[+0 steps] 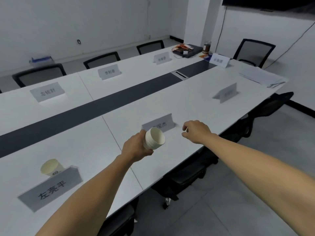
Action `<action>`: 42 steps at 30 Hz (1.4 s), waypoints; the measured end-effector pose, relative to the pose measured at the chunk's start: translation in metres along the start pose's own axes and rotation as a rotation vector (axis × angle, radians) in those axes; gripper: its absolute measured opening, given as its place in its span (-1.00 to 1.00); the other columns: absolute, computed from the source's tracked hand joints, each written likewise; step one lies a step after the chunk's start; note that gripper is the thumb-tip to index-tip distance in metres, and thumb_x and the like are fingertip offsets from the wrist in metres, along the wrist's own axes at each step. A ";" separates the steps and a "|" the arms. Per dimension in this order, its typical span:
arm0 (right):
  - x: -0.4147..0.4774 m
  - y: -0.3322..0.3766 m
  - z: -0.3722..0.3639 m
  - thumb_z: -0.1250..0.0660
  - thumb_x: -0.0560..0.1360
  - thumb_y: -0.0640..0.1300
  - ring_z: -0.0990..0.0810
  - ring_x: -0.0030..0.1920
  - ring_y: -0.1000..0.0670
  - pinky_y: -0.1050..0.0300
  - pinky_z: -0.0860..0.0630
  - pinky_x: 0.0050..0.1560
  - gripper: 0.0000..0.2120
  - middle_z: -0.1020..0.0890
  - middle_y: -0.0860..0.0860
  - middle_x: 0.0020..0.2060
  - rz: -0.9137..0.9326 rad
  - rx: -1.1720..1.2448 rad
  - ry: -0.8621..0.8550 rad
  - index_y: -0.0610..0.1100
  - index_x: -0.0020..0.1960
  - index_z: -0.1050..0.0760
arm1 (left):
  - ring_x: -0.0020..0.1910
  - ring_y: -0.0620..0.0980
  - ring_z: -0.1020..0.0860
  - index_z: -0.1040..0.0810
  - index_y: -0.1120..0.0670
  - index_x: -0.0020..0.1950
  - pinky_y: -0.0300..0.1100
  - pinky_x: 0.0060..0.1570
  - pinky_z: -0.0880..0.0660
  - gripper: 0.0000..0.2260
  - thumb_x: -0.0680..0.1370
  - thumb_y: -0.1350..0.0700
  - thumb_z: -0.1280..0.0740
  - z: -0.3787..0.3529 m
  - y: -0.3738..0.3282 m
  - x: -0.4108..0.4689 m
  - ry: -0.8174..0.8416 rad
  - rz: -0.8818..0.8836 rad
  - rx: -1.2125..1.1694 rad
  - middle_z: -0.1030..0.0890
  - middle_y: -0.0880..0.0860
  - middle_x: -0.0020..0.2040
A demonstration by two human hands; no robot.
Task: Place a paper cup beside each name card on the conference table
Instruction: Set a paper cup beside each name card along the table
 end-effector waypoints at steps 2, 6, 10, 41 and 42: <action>0.014 -0.013 0.002 -0.31 0.56 -0.02 -0.59 0.11 -0.10 0.05 -0.49 0.01 -0.71 -0.62 -0.04 0.15 0.008 0.008 0.014 -0.08 0.25 -0.53 | -0.02 0.00 -0.54 -0.36 -0.07 0.22 -0.05 -0.10 -0.56 -0.43 0.30 -0.03 -0.54 -0.006 -0.007 0.010 0.006 0.012 0.022 -0.57 -0.09 0.07; 0.047 -0.017 0.003 -0.32 0.55 -0.04 -0.60 0.07 -0.11 0.04 -0.52 0.00 -0.73 -0.64 -0.03 0.10 0.034 0.039 0.021 -0.08 0.21 -0.55 | -0.04 0.00 -0.53 -0.35 -0.06 0.24 -0.09 -0.15 -0.52 -0.43 0.32 -0.02 -0.54 -0.005 -0.006 0.037 -0.003 0.040 0.074 -0.57 -0.09 0.05; 0.085 -0.005 0.004 -0.32 0.53 -0.08 -0.62 -0.02 -0.09 0.06 -0.53 -0.11 -0.81 -0.65 -0.01 0.01 0.079 0.074 0.046 -0.08 0.11 -0.57 | -0.06 0.01 -0.55 -0.36 -0.06 0.19 -0.06 -0.13 -0.57 -0.45 0.32 -0.03 -0.54 -0.001 0.000 0.076 -0.026 0.073 0.106 -0.59 -0.06 0.03; 0.274 0.122 -0.008 -0.44 0.46 -0.31 -0.65 -0.13 -0.12 0.15 -0.59 -0.24 -0.96 -0.66 -0.10 -0.15 0.351 0.505 0.383 -0.21 -0.13 -0.63 | -0.13 0.03 -0.55 -0.37 -0.02 0.18 -0.14 -0.24 -0.51 -0.46 0.30 -0.05 -0.54 0.033 0.055 0.178 -0.135 0.426 0.073 -0.58 -0.03 0.00; 0.276 0.122 -0.012 -0.43 0.47 -0.32 -0.64 -0.12 -0.12 0.15 -0.58 -0.25 -0.97 -0.65 -0.10 -0.13 0.346 0.508 0.398 -0.22 -0.11 -0.63 | -0.14 0.03 -0.54 -0.37 -0.01 0.17 -0.17 -0.28 -0.44 -0.47 0.31 -0.05 -0.53 0.030 0.058 0.175 -0.122 0.446 0.070 -0.58 -0.03 -0.01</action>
Point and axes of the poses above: each hand's wrist, its own x-axis towards the middle knuckle, its own z-axis out of the back of the hand, y = z × x, the point moved 5 cm from there along x, towards the middle knuckle
